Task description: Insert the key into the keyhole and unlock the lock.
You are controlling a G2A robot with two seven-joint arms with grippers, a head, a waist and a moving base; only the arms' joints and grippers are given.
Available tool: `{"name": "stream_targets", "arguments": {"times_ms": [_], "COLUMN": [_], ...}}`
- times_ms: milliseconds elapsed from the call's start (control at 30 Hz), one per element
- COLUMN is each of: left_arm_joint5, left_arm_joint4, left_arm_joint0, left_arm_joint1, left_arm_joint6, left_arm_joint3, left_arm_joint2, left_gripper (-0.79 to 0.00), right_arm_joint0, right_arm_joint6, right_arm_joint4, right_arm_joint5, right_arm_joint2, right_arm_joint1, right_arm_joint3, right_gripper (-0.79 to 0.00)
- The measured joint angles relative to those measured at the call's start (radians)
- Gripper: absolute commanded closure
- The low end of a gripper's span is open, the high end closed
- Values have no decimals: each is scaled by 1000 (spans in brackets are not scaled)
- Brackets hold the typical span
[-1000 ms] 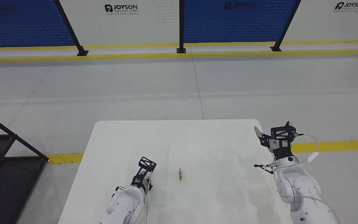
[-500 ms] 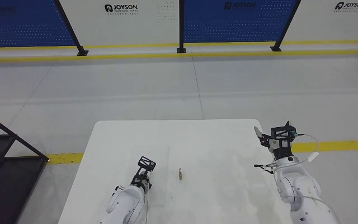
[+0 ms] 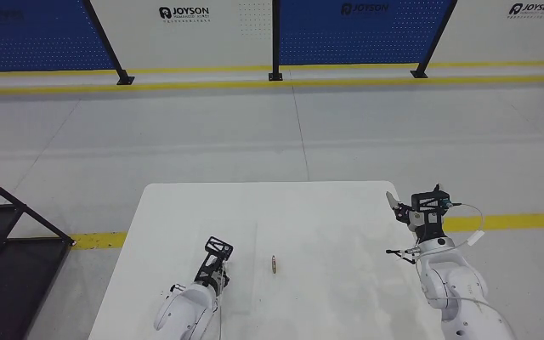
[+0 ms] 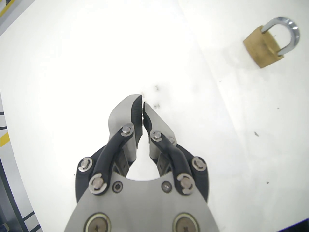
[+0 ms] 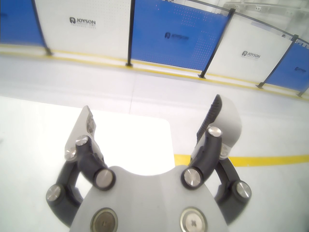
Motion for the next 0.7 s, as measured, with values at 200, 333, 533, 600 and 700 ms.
{"name": "stream_targets", "arguments": {"times_ms": [200, 333, 533, 600, 700], "left_arm_joint5": [-114, -277, -580, -668, -749], "left_arm_joint4": [-142, -247, -301, -306, -317], "left_arm_joint0": [117, 212, 253, 236, 204], "left_arm_joint1": [15, 29, 45, 49, 50], "left_arm_joint6": [256, 532, 957, 1054, 1153], "left_arm_joint3": [-98, -96, 13, 56, 116], "left_arm_joint2": [-106, -207, -306, -309, -305], "left_gripper": [0, 0, 0, 0, 0], "right_arm_joint0": [0, 0, 0, -8, -35], "right_arm_joint6": [0, 0, 0, 4, 4], "right_arm_joint4": [0, 0, 0, -19, -80], "right_arm_joint5": [0, 0, -1, -26, -51], "right_arm_joint2": [0, 0, -1, -19, -64], "right_arm_joint1": [0, 0, 0, 0, -2], "right_arm_joint3": [0, 0, 0, 3, -3], "right_gripper": [-785, -785, -785, -785, -785]}}
